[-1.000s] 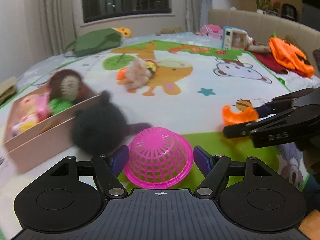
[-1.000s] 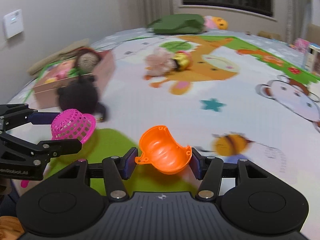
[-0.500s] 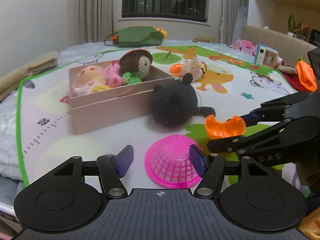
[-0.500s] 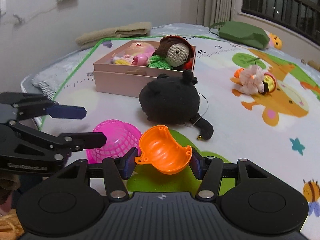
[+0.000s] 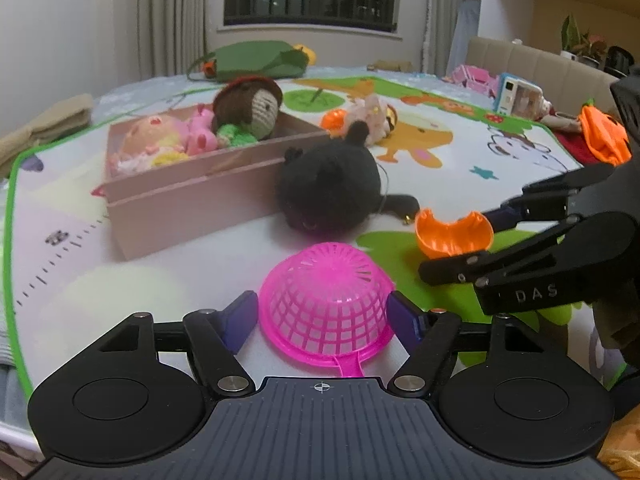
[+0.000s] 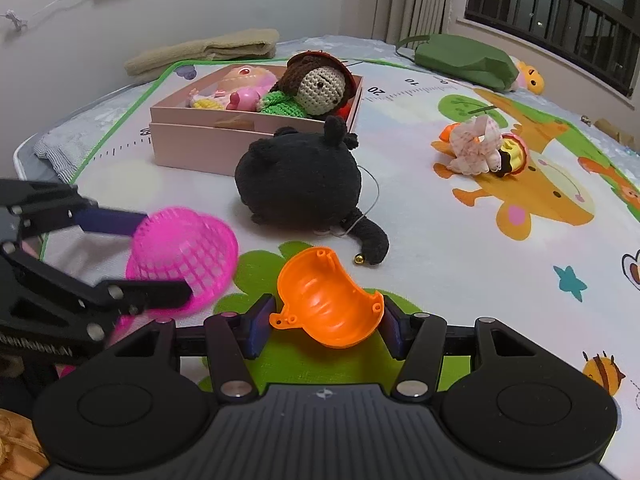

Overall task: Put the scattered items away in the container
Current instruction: 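Drop the strainer into the box with the left gripper while the right drops the pumpkin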

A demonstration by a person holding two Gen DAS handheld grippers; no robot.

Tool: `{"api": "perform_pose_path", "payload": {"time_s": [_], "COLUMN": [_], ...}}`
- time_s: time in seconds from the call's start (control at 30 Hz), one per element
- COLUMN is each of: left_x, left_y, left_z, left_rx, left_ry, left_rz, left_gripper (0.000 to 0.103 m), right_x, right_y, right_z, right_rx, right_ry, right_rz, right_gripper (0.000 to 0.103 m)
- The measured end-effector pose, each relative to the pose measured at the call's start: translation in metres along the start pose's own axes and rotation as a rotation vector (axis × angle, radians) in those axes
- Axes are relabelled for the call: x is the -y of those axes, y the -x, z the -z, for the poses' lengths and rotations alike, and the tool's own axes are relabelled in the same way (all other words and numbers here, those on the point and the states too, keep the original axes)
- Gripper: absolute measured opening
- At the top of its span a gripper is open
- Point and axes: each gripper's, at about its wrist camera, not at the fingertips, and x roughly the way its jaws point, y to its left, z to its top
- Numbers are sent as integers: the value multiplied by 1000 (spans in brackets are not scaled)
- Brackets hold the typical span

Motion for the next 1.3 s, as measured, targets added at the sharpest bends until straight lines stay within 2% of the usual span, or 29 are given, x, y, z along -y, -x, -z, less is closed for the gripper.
{"api": "perform_pose_path", "payload": {"time_s": [0.17,0.4,0.53,0.6,0.67,0.8,0.97,1.07,1.2,1.23,1.3], "left_x": [-14,-47,-71,-84,-96,-108,-112,-111,-88,-83,-73], "left_y": [12,-1,-19,-30,-40,-37,-15,-4,0,-2,-8], "left_z": [-27,-99,-140,-155,-163,-151,-106,-82,-56,-51,-43], "left_rx": [90,250,345,367,355,317,245,212,150,131,95], "left_ry": [-6,-25,29,69,108,167,250,278,245,233,210], "left_rz": [-40,-153,-202,-198,-185,-194,-196,-156,-81,-61,-22], "left_gripper": [76,76,76,77,88,94,96,97,98,98,98], "right_x": [2,4,6,8,11,16,19,12,-1,-4,-8], "right_y": [-5,-8,-10,-10,-7,14,29,18,-15,-25,-40], "right_z": [0,-4,-5,-8,-15,-38,-86,-115,-144,-149,-156], "right_rx": [-6,-10,-15,-16,-9,59,176,220,235,232,224], "right_ry": [-9,-17,-27,-42,-51,-43,-14,33,84,91,92], "right_rz": [-5,-4,-10,-10,-8,-21,-9,7,4,3,0], "right_gripper": [55,55,55,55,55,55,55,55,55,56,73]}}
